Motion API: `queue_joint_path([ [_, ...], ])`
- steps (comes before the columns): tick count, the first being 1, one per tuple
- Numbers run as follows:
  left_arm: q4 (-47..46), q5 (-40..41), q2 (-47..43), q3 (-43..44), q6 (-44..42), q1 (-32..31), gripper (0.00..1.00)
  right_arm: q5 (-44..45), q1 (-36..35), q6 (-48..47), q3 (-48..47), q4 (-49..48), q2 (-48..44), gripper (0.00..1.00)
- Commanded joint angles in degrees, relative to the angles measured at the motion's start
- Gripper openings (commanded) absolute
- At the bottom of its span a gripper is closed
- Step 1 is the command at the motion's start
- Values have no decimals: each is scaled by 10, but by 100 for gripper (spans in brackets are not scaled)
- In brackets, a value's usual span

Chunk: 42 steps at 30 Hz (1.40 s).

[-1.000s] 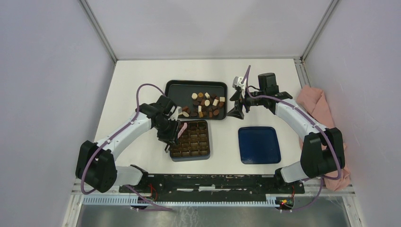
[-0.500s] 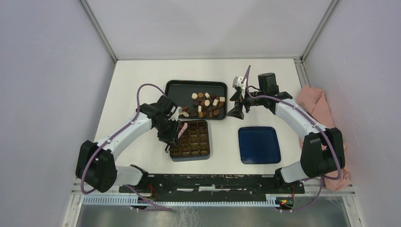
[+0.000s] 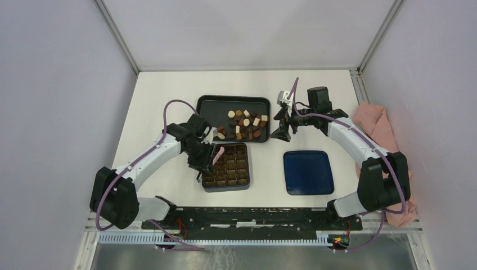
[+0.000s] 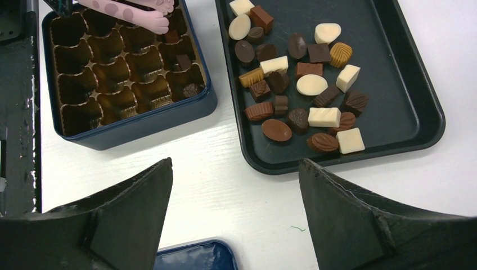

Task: Pack the chocolate
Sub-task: Place the fake chocolate in the packing box, then pick up the fake chocolate from the plate.

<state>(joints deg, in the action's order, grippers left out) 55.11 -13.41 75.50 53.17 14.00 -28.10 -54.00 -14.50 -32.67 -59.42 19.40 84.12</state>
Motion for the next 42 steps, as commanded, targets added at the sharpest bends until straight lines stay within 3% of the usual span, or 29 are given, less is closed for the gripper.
queue_joint_path([
  [1,-13,4,-2,8,24,-2,45,-17,2,-6,-6,-7,-3,88],
  [20,-35,-18,-33,97,30,1,39,-20,3,-7,-6,-5,-4,88],
  [26,-61,-17,78,193,-27,28,40,-16,3,-12,-7,-4,-8,88],
  [32,11,24,222,315,-118,55,40,-14,5,-15,-7,-4,-17,88],
  [36,33,26,252,340,-132,62,40,-12,7,-18,-7,-2,-16,88],
  [42,67,94,273,353,-136,62,40,-18,7,-21,-10,5,-8,88],
])
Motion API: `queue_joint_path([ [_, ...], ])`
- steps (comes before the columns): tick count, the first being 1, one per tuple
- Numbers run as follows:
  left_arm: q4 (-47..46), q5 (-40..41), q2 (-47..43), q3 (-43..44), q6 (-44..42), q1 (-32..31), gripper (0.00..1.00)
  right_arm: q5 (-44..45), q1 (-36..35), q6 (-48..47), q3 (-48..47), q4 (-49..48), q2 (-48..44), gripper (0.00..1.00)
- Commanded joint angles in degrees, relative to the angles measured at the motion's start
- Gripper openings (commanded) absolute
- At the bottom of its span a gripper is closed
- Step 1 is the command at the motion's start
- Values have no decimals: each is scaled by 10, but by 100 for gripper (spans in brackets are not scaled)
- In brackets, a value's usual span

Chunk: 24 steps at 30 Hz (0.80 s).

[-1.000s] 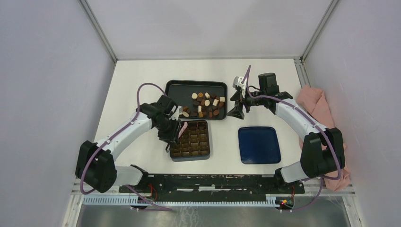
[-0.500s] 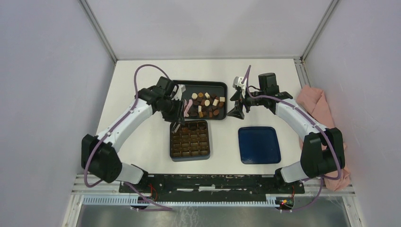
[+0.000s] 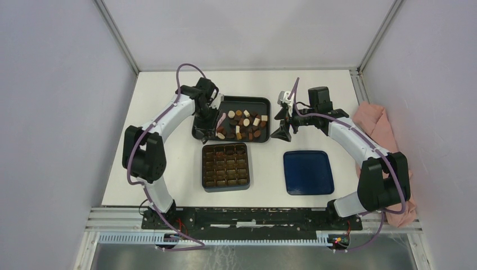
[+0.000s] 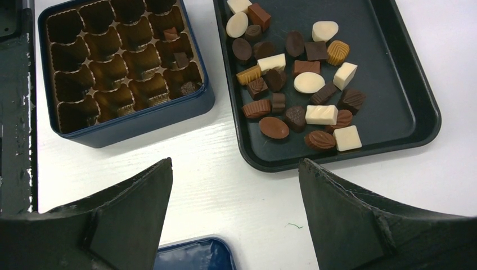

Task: Pack the chocolate
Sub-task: Pick up the fake chocolate from the plate.

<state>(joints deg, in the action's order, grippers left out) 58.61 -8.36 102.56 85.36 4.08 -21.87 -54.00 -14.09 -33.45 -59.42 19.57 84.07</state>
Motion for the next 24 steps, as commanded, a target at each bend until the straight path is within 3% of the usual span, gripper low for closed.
queue_joint_path([
  [1,36,55,2,30,-37,0,40,-18,2,-13,-11,3,-7,88],
  [12,29,128,-7,-14,-90,-14,42,-22,3,-13,-10,4,-4,88],
  [24,24,134,8,-26,-147,-30,41,-24,3,-13,-11,5,-1,88],
])
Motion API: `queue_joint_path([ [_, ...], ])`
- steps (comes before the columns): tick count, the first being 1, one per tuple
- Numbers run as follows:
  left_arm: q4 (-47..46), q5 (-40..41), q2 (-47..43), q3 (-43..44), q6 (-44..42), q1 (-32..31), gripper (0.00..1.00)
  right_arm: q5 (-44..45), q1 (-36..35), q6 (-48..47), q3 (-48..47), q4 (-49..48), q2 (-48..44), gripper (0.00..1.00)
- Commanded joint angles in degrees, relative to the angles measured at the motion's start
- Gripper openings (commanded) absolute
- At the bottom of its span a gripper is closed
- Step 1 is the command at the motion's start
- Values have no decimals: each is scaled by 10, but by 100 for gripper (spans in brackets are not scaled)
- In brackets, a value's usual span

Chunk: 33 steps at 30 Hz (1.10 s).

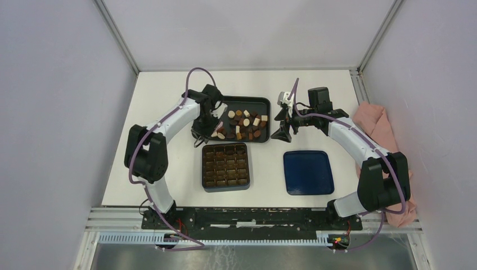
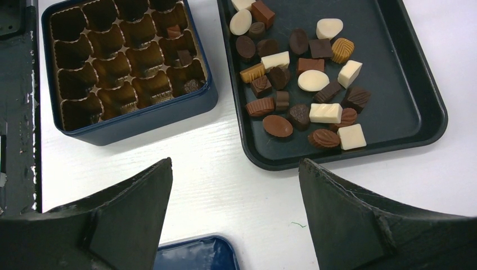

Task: Pack the chocolate
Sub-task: Pick up the fake chocolate from the plate.

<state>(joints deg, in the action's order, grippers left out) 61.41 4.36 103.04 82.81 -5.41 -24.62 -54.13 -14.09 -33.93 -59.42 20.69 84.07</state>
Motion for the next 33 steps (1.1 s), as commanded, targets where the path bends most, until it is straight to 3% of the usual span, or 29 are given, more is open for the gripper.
queue_joint_path([
  [1,-5,6,7,-2,-59,-3,41,-23,3,-8,-11,-6,-1,88],
  [33,6,28,60,40,-109,0,40,-27,4,-10,-14,-4,-7,89],
])
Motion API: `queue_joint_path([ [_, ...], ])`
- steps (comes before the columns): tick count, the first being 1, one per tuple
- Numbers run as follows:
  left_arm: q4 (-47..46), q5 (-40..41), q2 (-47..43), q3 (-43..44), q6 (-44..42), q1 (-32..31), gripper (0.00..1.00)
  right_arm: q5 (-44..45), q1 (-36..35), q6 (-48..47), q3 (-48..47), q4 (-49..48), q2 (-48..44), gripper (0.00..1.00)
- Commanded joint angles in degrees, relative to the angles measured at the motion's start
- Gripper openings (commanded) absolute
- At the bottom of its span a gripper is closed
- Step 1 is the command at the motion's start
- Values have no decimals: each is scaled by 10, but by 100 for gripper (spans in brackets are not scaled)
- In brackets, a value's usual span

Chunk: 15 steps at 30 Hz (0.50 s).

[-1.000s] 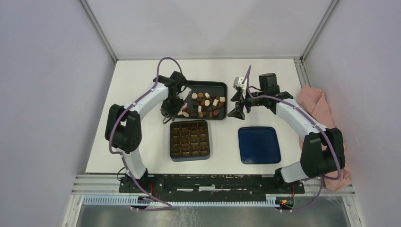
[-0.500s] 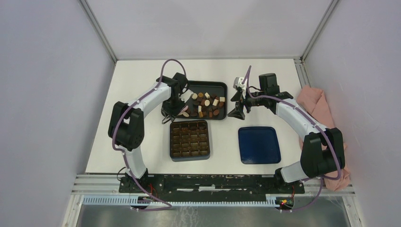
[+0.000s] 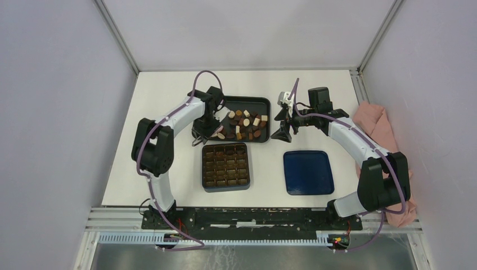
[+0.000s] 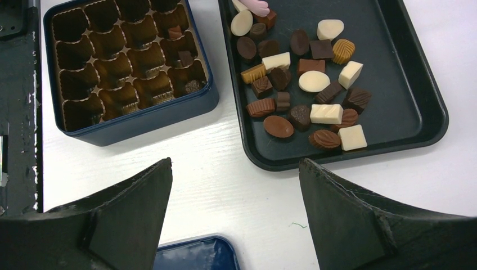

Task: Pack the chocolate
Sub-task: Pick up the fake chocolate from the plate.

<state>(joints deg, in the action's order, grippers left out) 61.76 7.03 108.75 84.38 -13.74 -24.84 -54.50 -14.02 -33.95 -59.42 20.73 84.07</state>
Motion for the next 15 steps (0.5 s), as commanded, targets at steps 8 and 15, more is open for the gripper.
queue_joint_path([
  [8,10,-13,24,37,-26,3,39,-25,5,-10,-14,-3,-8,89],
  [15,13,-29,42,43,-19,3,34,-25,5,-10,-14,-3,-8,89],
])
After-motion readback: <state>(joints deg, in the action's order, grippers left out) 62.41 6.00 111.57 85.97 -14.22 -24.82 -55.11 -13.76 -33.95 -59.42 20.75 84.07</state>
